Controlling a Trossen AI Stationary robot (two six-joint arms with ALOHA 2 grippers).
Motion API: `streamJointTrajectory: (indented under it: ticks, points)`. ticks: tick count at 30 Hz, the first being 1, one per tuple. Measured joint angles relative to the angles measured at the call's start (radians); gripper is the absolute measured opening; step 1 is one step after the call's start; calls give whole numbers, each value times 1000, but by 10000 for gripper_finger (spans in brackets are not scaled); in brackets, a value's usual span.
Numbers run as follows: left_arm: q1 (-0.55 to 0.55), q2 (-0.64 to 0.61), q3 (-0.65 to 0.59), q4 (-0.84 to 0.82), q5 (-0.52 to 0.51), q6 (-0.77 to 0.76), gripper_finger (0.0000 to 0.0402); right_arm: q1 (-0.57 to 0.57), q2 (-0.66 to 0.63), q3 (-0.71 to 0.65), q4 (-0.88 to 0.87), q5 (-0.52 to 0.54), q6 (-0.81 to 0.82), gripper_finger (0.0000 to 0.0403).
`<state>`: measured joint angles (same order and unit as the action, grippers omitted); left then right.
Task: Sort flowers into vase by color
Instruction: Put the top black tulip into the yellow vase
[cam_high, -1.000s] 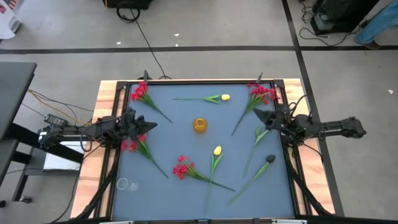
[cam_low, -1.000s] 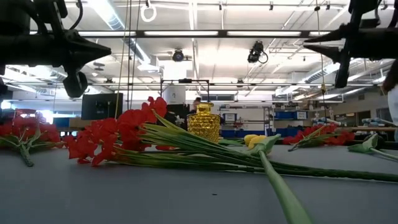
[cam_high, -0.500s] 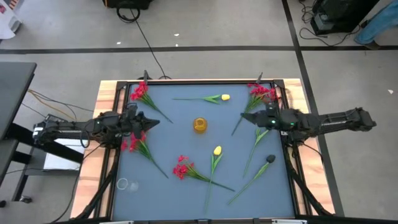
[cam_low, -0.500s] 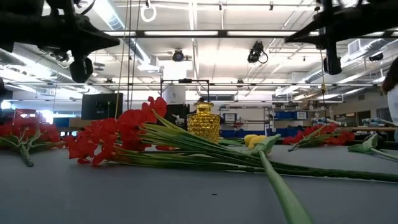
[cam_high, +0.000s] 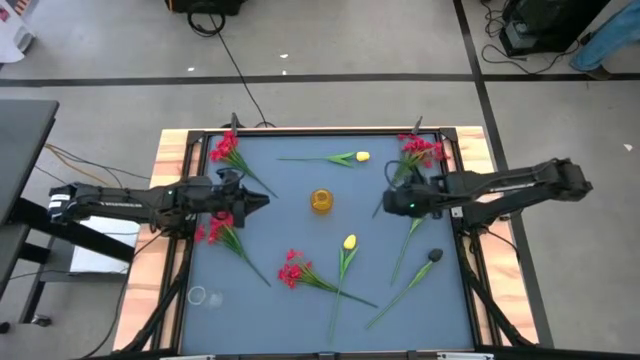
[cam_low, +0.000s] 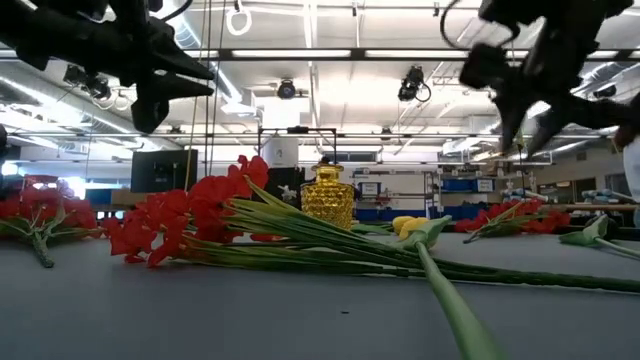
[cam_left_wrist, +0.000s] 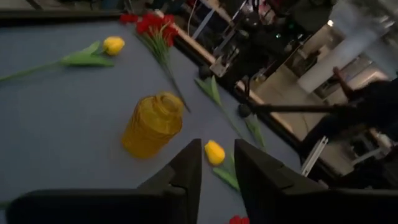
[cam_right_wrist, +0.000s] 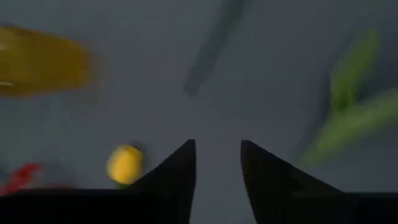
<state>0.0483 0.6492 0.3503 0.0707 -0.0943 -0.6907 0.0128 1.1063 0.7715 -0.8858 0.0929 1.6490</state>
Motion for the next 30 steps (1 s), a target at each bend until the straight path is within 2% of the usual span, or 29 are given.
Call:
streamJointTrajectory:
  ticks: [3, 8, 13, 22, 26, 30]
  points:
    - [0, 0, 2, -40, 10, 2, 119, 21, 63, -3, -26, -82, 51, 167]
    - [-4, -3, 3, -46, 11, 30, 121, 45, 158, -27, -120, -118, 144, 190]
    - [-4, -3, 3, -46, 12, 57, 121, 40, 207, -44, -165, -82, 215, 198]
    - [1, -3, 3, -45, 12, 118, 121, -24, 217, -171, -2, -57, 293, 193]
    - [1, -3, 3, -42, 12, 137, 121, -35, 215, -208, 31, -52, 293, 148]
    - [1, -3, 3, -41, 12, 159, 121, -26, 216, -196, 44, -43, 257, 47]
